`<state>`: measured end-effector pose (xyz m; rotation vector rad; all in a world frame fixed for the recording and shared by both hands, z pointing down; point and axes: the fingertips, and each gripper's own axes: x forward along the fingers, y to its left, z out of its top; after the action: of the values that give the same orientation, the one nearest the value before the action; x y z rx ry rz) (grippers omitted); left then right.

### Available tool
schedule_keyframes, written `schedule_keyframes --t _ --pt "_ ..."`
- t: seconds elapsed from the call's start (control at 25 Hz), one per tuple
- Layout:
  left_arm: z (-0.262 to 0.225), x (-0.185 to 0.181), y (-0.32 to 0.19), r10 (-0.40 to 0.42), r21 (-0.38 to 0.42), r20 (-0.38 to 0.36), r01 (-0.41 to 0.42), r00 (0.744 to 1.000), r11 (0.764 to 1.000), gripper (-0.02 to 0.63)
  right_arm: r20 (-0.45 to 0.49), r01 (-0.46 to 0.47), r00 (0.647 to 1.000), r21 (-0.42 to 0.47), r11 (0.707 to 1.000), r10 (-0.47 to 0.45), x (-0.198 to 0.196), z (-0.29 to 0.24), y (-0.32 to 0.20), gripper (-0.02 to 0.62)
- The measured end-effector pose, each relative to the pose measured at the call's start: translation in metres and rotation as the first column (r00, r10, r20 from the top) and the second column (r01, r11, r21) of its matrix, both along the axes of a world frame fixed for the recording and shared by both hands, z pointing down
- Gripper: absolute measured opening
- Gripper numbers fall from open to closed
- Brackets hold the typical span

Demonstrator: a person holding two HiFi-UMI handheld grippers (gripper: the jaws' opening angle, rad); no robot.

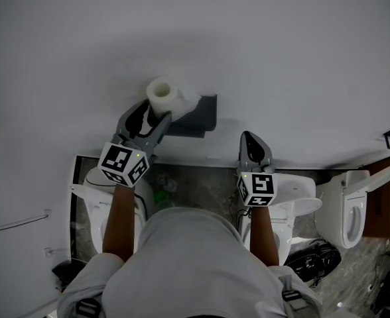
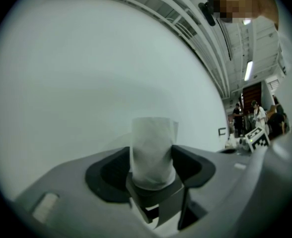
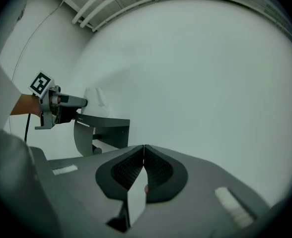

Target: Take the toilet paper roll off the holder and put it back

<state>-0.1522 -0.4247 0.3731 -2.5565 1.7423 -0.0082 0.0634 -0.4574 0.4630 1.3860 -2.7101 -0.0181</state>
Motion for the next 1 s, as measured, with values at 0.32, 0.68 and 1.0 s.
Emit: schedule_keyframes --t 0.32,0.68,1.0 --pt "-0.002 0.003 -0.006 0.012 0.002 0.002 -0.012 1.000 1.000 0.285 -0.004 0.016 1.000 -0.003 1.000 -0.016 -0.004 0.001 -0.006 0.003" --pt "0.000 0.012 -0.015 0.033 -0.002 0.018 -0.033 0.999 0.999 0.311 -0.005 0.009 1.000 -0.006 1.000 -0.009 0.000 0.002 -0.010 0.003" --pt "0.000 0.013 -0.026 0.038 -0.003 0.023 -0.038 0.999 0.999 0.319 -0.009 -0.004 1.000 -0.010 1.000 0.004 0.005 0.004 -0.016 0.003"
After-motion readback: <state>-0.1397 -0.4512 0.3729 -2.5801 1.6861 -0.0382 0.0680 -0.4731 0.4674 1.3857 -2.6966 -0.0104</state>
